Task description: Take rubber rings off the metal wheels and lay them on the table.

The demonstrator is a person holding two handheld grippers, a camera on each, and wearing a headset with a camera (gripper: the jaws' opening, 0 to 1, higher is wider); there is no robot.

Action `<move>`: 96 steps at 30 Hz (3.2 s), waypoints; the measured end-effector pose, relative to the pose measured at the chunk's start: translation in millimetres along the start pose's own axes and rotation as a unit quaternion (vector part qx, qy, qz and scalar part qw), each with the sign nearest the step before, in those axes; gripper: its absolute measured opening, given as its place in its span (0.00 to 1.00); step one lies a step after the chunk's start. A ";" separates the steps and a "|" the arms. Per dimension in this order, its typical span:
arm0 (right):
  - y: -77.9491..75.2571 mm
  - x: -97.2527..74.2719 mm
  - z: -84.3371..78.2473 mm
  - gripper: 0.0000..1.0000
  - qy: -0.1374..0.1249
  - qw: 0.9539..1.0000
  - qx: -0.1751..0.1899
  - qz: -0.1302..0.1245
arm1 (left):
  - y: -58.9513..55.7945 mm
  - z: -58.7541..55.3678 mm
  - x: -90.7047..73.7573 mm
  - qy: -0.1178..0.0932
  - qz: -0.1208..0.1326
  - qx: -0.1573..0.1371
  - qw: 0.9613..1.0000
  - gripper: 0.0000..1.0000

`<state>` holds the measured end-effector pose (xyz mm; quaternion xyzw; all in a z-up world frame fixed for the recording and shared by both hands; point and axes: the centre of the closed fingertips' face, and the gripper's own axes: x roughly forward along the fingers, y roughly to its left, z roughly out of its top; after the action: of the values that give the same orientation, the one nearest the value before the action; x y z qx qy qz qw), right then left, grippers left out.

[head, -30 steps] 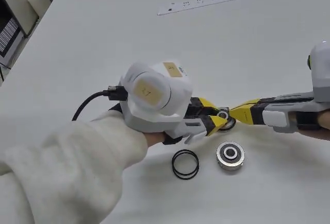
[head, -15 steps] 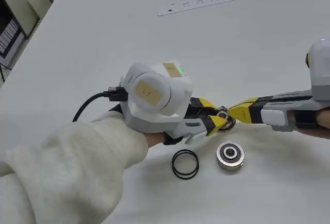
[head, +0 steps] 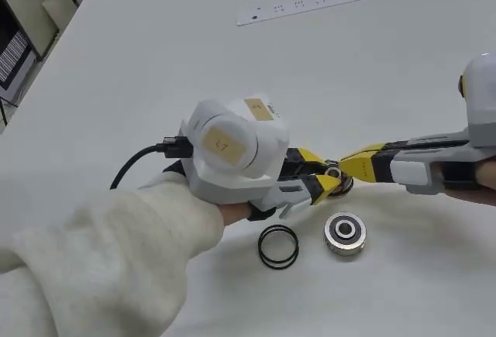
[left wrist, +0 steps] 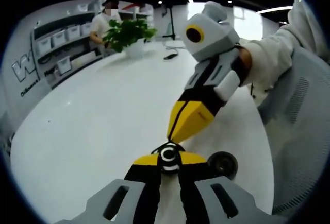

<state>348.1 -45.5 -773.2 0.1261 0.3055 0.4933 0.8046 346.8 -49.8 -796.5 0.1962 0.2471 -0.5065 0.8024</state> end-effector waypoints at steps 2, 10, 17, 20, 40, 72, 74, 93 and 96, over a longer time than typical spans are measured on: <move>0.4 -0.2 0.7 0.00 -0.002 1.000 -0.001 0.003 | 0.0 0.1 0.0 -0.001 0.001 -0.001 1.000 0.13; -10.8 -2.5 1.8 0.00 -0.005 1.000 0.002 -0.016 | 0.1 0.6 -0.2 0.006 0.014 0.002 1.000 0.14; -12.5 -1.5 -3.1 0.00 0.006 1.000 0.008 -0.017 | -3.2 2.7 -4.6 0.018 0.012 0.013 1.000 0.18; -13.4 -1.7 -5.1 0.00 0.011 1.000 0.006 -0.020 | -4.0 6.7 -7.8 0.016 0.010 0.012 1.000 0.22; -12.7 -15.6 -0.4 0.00 0.008 0.999 -0.010 -0.033 | -9.6 54.0 -49.0 -0.011 0.013 0.046 0.999 0.49; 12.5 -56.1 28.9 0.00 -0.017 0.998 -0.049 -0.044 | 9.2 67.5 -153.2 -0.011 0.073 0.053 0.996 0.83; 15.8 -57.0 28.9 0.00 -0.012 0.998 -0.054 -0.042 | 10.9 60.8 -159.3 -0.006 0.078 0.051 0.996 0.83; 52.5 -64.9 53.3 0.00 -0.008 0.991 -0.128 -0.036 | 14.9 -19.8 -204.1 0.024 0.134 -0.043 0.990 0.88; 58.2 -63.5 55.9 0.00 -0.006 0.990 -0.138 -0.034 | 11.7 -34.6 -206.0 0.037 0.138 -0.053 0.988 0.89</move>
<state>320.1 -67.3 -676.9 0.0064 0.2342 0.5022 0.8324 275.5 122.1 -700.8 0.2042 0.2735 -0.3691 0.8644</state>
